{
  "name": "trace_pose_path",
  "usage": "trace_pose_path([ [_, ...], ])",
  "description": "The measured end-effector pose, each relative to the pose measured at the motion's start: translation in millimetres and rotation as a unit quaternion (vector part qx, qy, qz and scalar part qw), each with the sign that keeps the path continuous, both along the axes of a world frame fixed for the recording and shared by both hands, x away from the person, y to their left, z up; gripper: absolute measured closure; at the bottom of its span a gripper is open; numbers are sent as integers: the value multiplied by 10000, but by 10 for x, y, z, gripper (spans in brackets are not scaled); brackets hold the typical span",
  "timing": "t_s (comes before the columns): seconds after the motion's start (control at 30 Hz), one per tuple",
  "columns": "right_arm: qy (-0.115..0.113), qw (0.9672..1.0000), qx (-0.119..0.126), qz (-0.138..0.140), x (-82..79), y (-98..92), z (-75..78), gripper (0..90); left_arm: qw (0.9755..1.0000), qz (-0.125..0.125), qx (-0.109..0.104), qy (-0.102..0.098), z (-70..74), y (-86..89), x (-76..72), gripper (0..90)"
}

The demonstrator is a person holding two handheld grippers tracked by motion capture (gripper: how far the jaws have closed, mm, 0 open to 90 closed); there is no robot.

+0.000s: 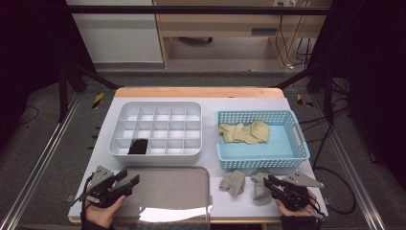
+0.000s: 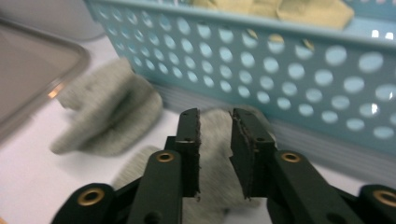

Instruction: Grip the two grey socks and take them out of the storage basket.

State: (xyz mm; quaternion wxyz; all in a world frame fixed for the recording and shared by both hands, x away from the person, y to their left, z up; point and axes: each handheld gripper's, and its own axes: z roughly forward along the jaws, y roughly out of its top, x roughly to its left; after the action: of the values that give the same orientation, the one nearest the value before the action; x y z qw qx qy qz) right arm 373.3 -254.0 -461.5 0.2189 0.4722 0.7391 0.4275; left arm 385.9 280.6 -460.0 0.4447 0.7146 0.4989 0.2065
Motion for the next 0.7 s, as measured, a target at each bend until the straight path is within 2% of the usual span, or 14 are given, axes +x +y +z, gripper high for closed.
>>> trace_pose_path([
  [0.13,-249,9994,106,218,-32,123,88,662,10000,-4,-14,13,2,-3,1,421],
  [0.27,-277,9975,246,603,-41,322,126,660,10000,-25,-16,-11,15,-10,-4,422],
  [0.5,-250,9930,178,1138,-26,697,122,692,10000,-37,-16,-21,37,-29,-17,427],
  [0.7,-198,9910,-43,1322,46,918,17,675,10000,-44,-37,-40,47,-37,-24,428],
])
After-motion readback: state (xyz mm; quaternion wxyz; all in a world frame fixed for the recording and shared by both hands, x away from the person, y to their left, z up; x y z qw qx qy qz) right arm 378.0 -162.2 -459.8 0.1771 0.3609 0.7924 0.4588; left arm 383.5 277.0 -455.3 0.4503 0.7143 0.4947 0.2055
